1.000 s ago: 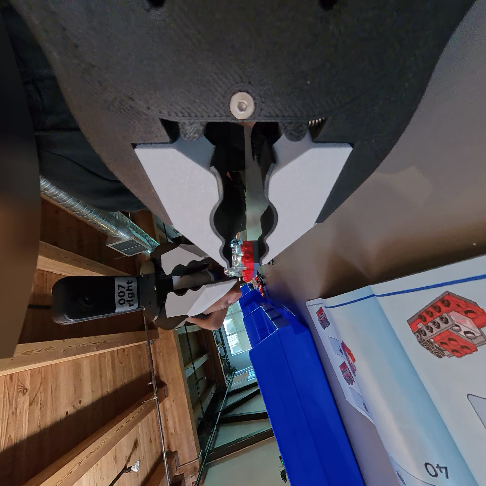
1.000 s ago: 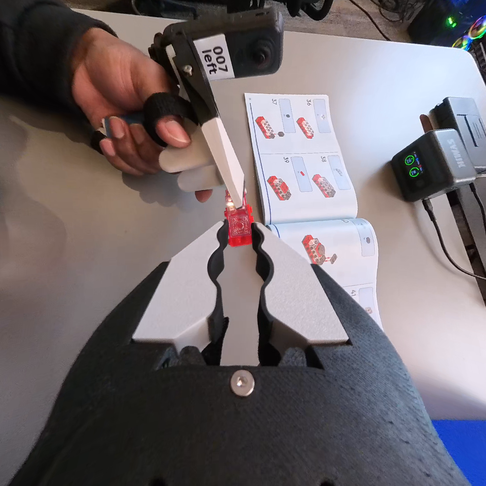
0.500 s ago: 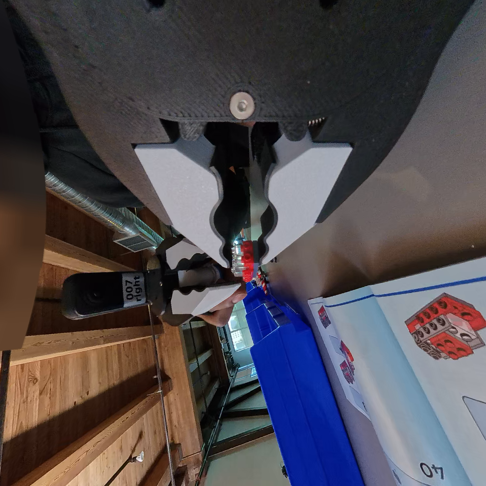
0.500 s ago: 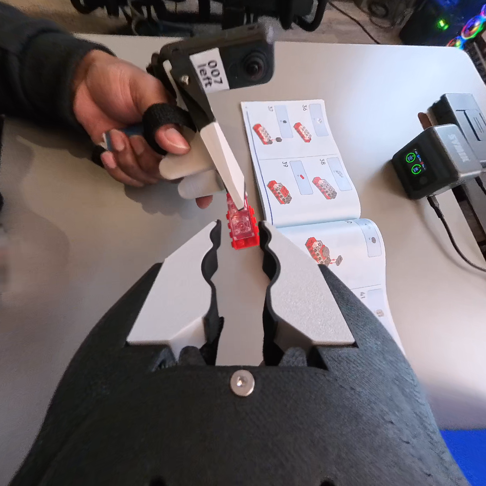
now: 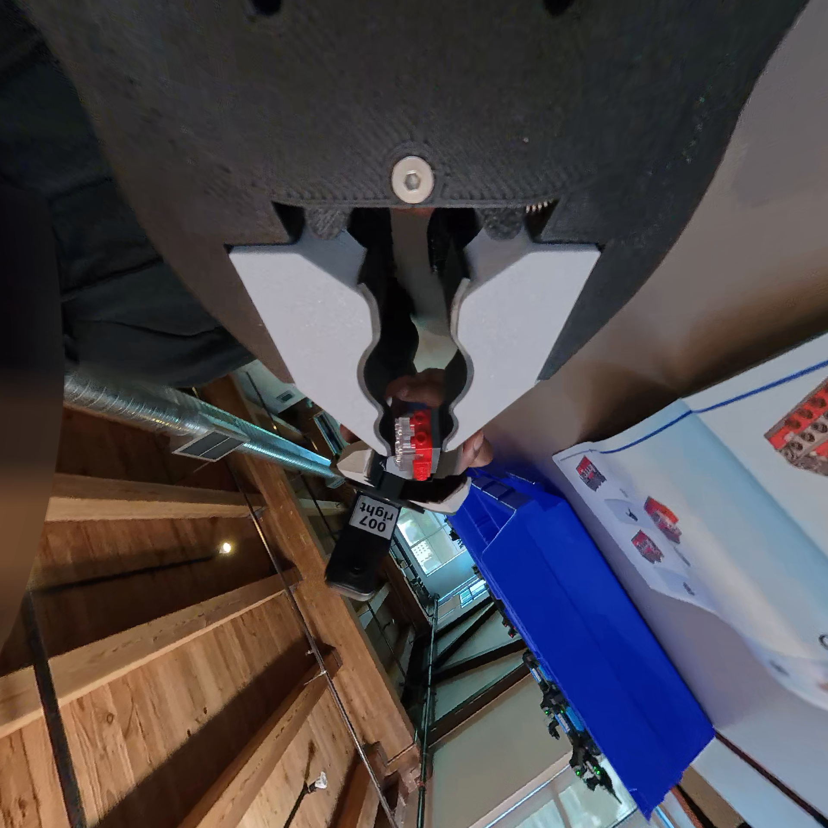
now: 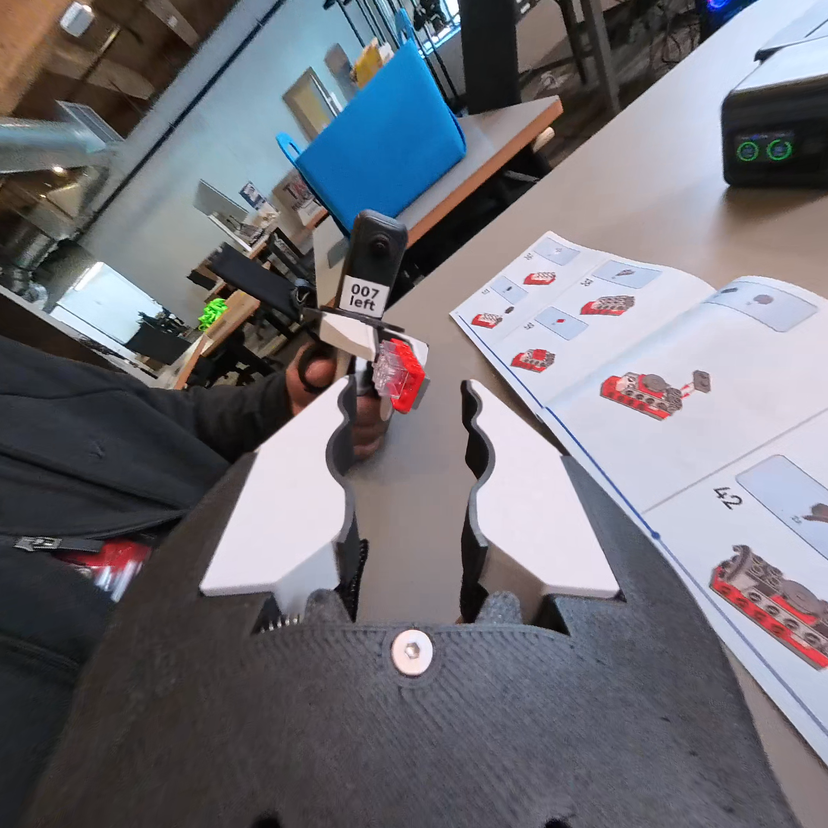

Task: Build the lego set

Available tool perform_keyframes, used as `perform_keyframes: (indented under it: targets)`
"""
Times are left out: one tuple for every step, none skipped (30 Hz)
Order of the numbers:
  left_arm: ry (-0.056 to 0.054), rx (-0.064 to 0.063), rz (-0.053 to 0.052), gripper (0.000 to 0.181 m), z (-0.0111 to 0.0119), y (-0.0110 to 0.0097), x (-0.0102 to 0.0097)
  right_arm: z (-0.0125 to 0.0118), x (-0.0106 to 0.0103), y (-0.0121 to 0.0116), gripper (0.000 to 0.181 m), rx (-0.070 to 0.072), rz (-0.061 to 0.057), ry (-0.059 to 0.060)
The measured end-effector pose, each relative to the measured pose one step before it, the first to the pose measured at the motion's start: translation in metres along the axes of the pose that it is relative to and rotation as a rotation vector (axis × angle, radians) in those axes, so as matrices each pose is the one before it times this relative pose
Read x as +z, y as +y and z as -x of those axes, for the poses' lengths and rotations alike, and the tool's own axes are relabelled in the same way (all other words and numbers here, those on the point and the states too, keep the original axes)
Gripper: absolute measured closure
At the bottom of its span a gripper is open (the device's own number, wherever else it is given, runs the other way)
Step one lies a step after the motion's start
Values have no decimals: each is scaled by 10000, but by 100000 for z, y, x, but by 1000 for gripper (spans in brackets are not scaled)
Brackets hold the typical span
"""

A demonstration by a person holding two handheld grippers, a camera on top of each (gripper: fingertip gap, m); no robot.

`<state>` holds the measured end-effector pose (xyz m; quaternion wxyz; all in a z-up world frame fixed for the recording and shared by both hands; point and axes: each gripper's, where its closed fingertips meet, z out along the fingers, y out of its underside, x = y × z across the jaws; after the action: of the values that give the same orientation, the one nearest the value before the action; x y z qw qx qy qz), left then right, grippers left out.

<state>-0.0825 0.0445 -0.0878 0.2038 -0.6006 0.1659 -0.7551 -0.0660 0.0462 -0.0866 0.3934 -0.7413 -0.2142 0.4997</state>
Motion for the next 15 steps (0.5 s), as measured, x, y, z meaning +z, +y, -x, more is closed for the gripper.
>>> perform_keyframes:
  targets:
    - [22,234,22,163,-159,8,46,156,172,-76,134,-35,3,-117]
    - [37,215,16,163,-168,9,44,116,163,-44,135,-46,20,-100]
    - [45,195,20,163,-165,27,54,35,142,5,135,-42,33,-63]
    - [45,172,27,163,-144,32,43,41,108,14,136,-48,33,-70]
    - [53,164,41,163,-156,49,54,48,61,55,138,-22,33,-81]
    - [34,144,34,163,-103,42,41,33,15,41,139,-3,12,-71]
    - [36,121,32,163,-105,49,38,59,-49,-48,140,10,-49,-85]
    - [36,101,39,163,-90,54,38,97,-68,-51,141,25,-54,-103]
    - [38,93,30,163,-99,54,32,48,-58,-24,142,23,-22,-68]
    - [38,93,31,163,-97,54,42,30,-41,9,144,-8,-14,-57]
    - [19,83,25,163,-54,51,51,53,-4,70,144,-14,26,-60]
    - [-8,68,37,163,4,79,45,30,27,101,144,-5,38,-54]
    - [0,44,45,163,-6,91,56,79,35,64,145,11,9,-78]
    - [12,28,29,163,-24,65,45,82,24,27,146,26,-12,-86]
    - [19,22,1,163,-36,5,15,25,3,-3,146,15,-22,-58]
